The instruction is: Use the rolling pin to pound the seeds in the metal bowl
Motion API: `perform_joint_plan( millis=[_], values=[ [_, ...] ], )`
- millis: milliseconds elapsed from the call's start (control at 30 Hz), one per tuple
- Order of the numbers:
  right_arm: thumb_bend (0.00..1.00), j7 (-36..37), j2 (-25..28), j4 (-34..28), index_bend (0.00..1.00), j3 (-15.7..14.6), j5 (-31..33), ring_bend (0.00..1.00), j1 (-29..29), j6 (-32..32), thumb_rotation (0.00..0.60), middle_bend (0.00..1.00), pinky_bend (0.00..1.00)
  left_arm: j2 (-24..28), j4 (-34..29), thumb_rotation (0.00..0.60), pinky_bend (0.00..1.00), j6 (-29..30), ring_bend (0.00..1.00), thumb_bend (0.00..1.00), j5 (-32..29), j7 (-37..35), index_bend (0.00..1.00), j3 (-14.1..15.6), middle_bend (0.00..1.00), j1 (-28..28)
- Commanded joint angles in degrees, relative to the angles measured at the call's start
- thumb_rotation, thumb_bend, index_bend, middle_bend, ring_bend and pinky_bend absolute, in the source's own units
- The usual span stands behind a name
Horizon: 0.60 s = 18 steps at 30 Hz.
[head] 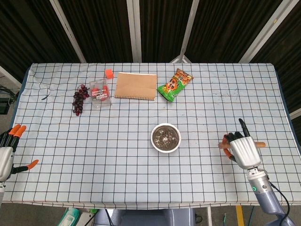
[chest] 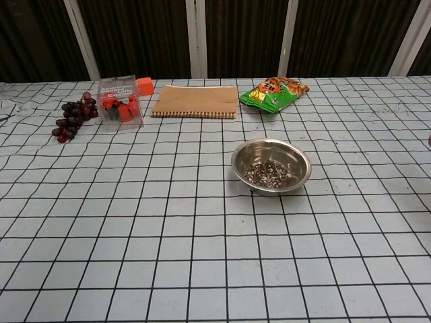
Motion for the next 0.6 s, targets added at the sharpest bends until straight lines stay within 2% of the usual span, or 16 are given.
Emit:
perform_joint_plan(
  millis=[33, 200, 333, 400, 567, 600],
  values=[
    [0.40, -3.50, -0.68, 0.29, 0.89, -1.27, 0.26, 0.50, 0.61, -2.33, 0.600, 0.66, 0.00, 0.09, -0.02, 0.600, 0.00, -0.15, 0.00, 0.07, -0.02, -0.14, 0.00, 0.02, 0.00, -0.04],
    [0.40, -7.95, -2.45, -0.92, 0.89, -1.30, 3.04, 0.50, 0.57, -4.73, 0.600, 0.66, 0.00, 0.18, 0.00, 0.600, 0.00, -0.19, 0.00, 0.07, 0.11, -0.43, 0.00, 0.00, 0.00, -0.08],
    [0.40, -8.72, -3.16, -2.49, 0.86, -1.27, 4.30, 0.49, 0.64, -5.60, 0.600, 0.66, 0.00, 0.22, 0.07, 0.600, 0.00, -0.20, 0.00, 0.07, 0.21, -0.56, 0.00, 0.05, 0.00, -0.06],
    [0.40, -8.81, -3.20, -3.30, 0.79, -1.47, 4.02, 0.45, 0.82, -5.63, 0.600, 0.64, 0.00, 0.21, 0.12, 0.600, 0.00, -0.21, 0.00, 0.07, 0.25, -0.60, 0.00, 0.06, 0.00, -0.07],
    [0.40, -9.49, -2.66, -5.76, 0.43, -1.89, 3.72, 0.23, 1.16, -6.01, 0.600, 0.40, 0.00, 0.23, 0.10, 0.600, 0.00, -0.15, 0.00, 0.07, 0.34, -0.61, 0.00, 0.07, 0.00, -0.04],
    [0.40, -9.75, -2.46, -6.52, 0.38, -1.97, 3.95, 0.21, 1.13, -6.18, 0.600, 0.37, 0.00, 0.24, 0.09, 0.600, 0.00, -0.14, 0.00, 0.07, 0.34, -0.63, 0.00, 0.08, 0.00, -0.03]
  ],
)
